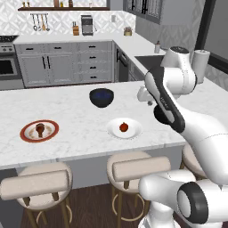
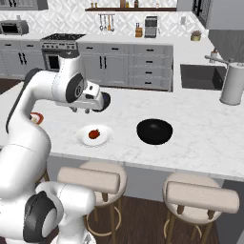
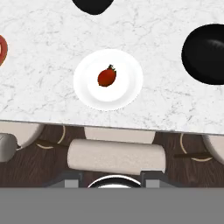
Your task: Pick the chicken drumstick and tomato from their plates and place them in the bowl. Then put the bowl in the fridge.
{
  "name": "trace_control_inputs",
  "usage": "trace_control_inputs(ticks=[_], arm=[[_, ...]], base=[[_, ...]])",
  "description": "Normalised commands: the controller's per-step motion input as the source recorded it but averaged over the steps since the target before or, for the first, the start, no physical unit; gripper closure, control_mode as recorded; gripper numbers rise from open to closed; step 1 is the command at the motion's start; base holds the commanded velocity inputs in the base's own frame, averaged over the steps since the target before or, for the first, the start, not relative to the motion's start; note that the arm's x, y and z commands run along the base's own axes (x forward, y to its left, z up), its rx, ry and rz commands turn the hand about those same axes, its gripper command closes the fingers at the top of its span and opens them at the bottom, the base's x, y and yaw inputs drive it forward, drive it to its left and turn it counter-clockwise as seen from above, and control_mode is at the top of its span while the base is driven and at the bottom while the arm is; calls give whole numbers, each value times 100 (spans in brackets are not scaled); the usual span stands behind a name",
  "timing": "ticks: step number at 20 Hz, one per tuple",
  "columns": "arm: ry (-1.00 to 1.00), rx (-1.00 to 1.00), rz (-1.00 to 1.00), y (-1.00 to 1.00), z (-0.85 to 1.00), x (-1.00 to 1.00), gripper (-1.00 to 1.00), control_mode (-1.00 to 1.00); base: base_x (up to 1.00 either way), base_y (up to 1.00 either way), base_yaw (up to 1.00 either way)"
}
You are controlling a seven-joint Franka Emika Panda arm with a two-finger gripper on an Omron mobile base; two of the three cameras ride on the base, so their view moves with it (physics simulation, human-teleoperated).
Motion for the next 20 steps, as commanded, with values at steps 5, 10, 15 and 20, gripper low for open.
trace_control_inputs(ticks=[5,10,15,20], arm=[[-5,0,1,14,0,-40,-100,-100],[2,4,0,22,-32,-51,-100,-100],[11,3,-1,13,-62,32,-100,-100],[10,0,-4,0,-52,59,-100,-100]], base=[[0,0,0],[0,0,0],[0,0,0],[0,0,0]])
